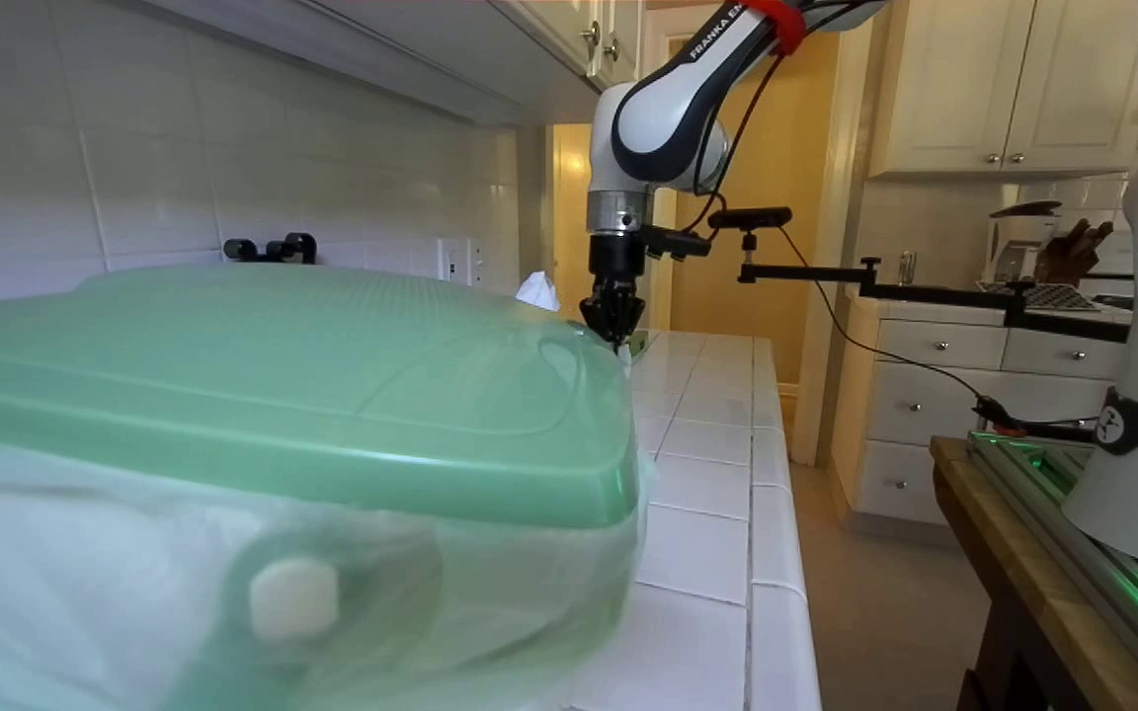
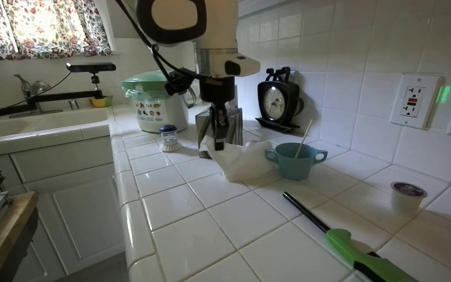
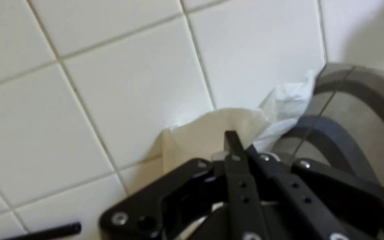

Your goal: Use the cloth to wipe the table

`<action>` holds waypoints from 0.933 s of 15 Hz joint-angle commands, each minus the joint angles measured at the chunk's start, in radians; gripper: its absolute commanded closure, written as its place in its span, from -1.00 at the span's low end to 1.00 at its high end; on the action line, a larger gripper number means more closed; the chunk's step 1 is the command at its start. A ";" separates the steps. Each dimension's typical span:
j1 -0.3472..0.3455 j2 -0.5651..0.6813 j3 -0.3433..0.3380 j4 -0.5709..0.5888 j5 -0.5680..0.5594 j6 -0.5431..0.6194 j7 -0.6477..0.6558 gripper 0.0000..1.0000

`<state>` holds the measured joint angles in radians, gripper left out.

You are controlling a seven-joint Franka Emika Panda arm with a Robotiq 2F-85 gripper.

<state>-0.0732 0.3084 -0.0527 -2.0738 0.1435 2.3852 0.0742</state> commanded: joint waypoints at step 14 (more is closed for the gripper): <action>-0.049 0.058 -0.192 -0.063 -0.209 -0.100 0.315 1.00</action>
<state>-0.1220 0.3058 -0.2255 -2.1624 -0.0358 2.2528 0.3032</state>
